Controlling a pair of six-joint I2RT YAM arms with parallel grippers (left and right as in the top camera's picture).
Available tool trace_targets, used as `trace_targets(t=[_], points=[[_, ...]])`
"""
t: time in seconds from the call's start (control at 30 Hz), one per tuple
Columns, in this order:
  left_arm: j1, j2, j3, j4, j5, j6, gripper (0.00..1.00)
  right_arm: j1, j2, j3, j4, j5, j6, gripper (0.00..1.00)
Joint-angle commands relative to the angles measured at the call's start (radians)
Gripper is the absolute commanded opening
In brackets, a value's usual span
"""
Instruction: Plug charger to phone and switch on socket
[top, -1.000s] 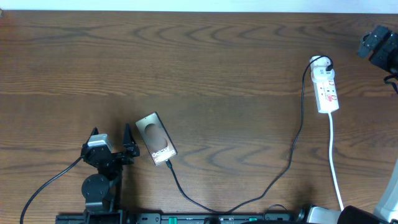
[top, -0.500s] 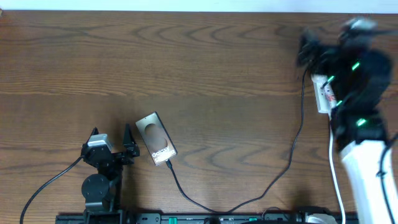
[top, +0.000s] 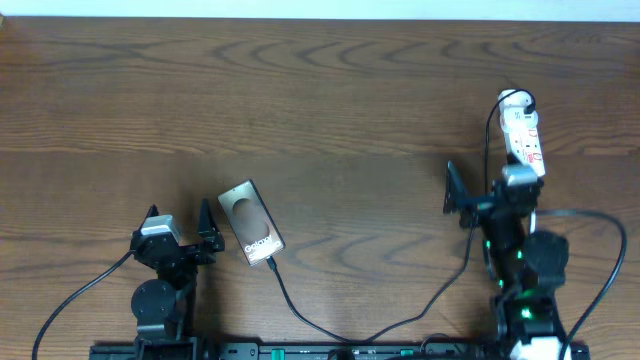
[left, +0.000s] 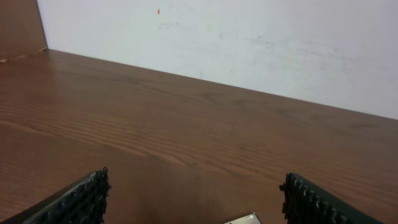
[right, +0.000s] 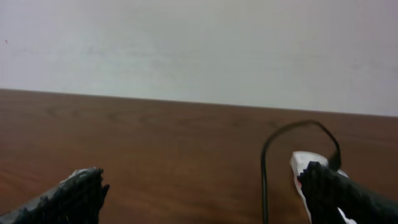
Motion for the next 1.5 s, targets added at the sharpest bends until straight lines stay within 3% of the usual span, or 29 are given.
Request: trace_targets(t=[0.0, 0.07, 0.4, 0.73, 1.03, 1.27, 1.47], points=[[-0.002, -0.005, -0.014, -0.044, -0.027, -0.008, 0.87, 0.006, -0.152, -0.108, 0.005, 0.046, -0.026, 0.99], [-0.002, -0.005, -0.014, -0.044, -0.027, -0.008, 0.87, 0.006, -0.238, -0.169, 0.005, 0.055, -0.026, 0.99], [-0.002, -0.005, -0.014, -0.044, -0.027, -0.008, 0.87, -0.01, -0.553, -0.171, -0.463, 0.141, -0.027, 0.99], [-0.002, -0.005, -0.014, -0.044, -0.027, -0.008, 0.87, -0.034, -0.608, -0.171, -0.459, 0.145, -0.126, 0.99], [-0.002, -0.005, -0.014, -0.044, -0.027, -0.008, 0.87, -0.034, -0.608, -0.171, -0.459, 0.145, -0.129, 0.99], [-0.002, -0.005, -0.014, -0.044, -0.027, -0.008, 0.87, -0.076, -0.608, -0.171, -0.459, 0.145, -0.009, 0.99], [-0.002, -0.005, -0.014, -0.044, -0.027, -0.008, 0.87, -0.08, -0.608, -0.171, -0.457, 0.14, 0.001, 0.99]])
